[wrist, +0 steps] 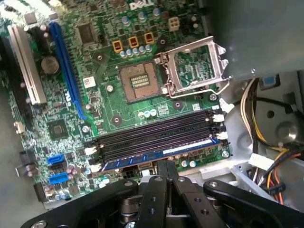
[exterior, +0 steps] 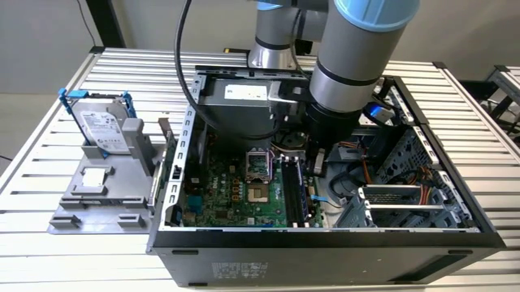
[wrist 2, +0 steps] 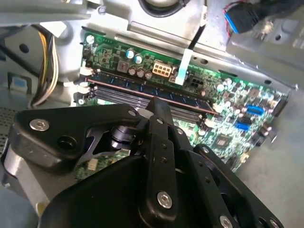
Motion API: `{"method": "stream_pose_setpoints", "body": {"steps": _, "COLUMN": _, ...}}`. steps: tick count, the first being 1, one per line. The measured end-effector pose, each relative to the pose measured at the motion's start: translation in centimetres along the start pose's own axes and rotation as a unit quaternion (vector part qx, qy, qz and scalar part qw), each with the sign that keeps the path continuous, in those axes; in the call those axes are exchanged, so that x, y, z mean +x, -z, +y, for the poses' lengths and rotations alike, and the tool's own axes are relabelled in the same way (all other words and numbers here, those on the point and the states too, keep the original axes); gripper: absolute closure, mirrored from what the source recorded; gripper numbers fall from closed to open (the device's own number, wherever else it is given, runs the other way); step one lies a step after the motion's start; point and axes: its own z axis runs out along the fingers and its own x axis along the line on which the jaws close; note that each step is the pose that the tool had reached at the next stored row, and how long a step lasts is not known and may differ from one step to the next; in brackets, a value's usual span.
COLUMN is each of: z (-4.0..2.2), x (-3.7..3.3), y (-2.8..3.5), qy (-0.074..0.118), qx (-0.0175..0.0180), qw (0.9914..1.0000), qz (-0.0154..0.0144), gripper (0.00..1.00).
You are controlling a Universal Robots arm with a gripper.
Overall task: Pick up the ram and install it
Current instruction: 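Press down the ram until it locks into place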
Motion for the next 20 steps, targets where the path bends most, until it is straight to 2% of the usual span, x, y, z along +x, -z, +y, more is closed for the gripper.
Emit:
{"method": "stream_pose_setpoints", "body": {"steps": 4, "z": 0.0, "x": 0.01, "y": -0.62, "qy": 0.036, "qx": -0.0007, "qw": 0.99936, "qz": -0.0001, "gripper": 1.0}}
{"method": "stream_pose_setpoints", "body": {"steps": 9, "z": 0.0, "x": 0.03, "y": -1.34, "qy": 0.076, "qx": -0.002, "qw": 0.99712, "qz": -0.0001, "gripper": 1.0}}
{"method": "stream_pose_setpoints", "body": {"steps": 11, "z": 0.01, "x": 0.04, "y": -1.64, "qy": 0.082, "qx": -0.0021, "qw": 0.99662, "qz": -0.0002, "gripper": 1.0}}
{"method": "stream_pose_setpoints", "body": {"steps": 14, "z": 0.01, "x": 0.04, "y": -1.67, "qy": 0.083, "qx": -0.0021, "qw": 0.99657, "qz": 0.0004, "gripper": 1.0}}
{"method": "stream_pose_setpoints", "body": {"steps": 20, "z": 0.0, "x": 0.06, "y": -2.75, "qy": 0.084, "qx": -0.0021, "qw": 0.99649, "qz": 0.0003, "gripper": 1.0}}
